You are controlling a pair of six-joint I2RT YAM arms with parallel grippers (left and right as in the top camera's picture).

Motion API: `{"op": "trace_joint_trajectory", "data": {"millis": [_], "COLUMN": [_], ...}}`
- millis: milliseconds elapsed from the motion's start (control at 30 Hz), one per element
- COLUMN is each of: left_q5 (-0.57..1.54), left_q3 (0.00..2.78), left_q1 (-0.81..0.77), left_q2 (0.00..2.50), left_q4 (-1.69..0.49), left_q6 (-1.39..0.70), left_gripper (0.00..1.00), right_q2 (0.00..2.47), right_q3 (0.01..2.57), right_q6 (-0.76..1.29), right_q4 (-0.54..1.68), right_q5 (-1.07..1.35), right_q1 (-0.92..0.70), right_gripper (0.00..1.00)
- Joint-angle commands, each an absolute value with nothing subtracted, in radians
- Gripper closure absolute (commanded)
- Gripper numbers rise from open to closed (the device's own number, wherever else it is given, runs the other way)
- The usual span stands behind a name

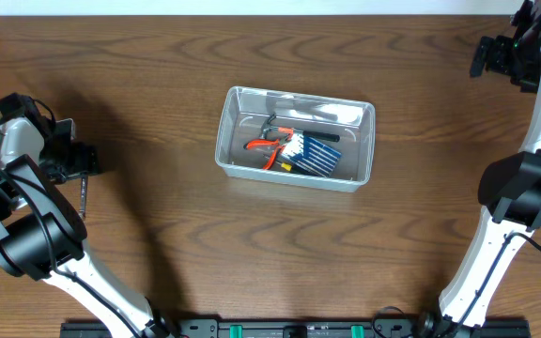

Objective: Pack container
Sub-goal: 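Lower the left gripper and close it on the wrench shaft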

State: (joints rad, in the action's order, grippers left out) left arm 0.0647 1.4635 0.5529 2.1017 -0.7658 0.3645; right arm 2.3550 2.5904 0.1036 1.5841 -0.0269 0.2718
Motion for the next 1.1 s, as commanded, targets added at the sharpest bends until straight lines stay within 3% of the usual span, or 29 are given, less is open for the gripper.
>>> {"op": "trace_joint_trajectory", "data": {"millis": [0,300,800,1067], "left_q5": [0.060,0.060,0.147,0.146], "left_q3": [1.465,1.465,1.465,1.465], "left_q1": [0.558,0.558,0.557,0.557], "left_q2": [2.121,2.121,2.121,2.121], "left_q4": [-0.770,-0.773,-0.771,-0.772], "left_q6": [0.373,0.365,0.362,0.362], "left_gripper": [0.20,0.50,0.57,0.66], "right_q2": [2.339,2.339,2.339,2.339], "right_q3": [2.589,2.589,2.589,2.589], "right_q6": [0.119,0.119,0.119,0.119], "right_q4": [1.584,1.584,1.584,1.584], "right_q5": [-0.037,-0.037,-0.037,-0.037], "right_q1": [0.275,0.275,0.275,0.275], "right_gripper": [0.01,0.01,0.01,0.01]}}
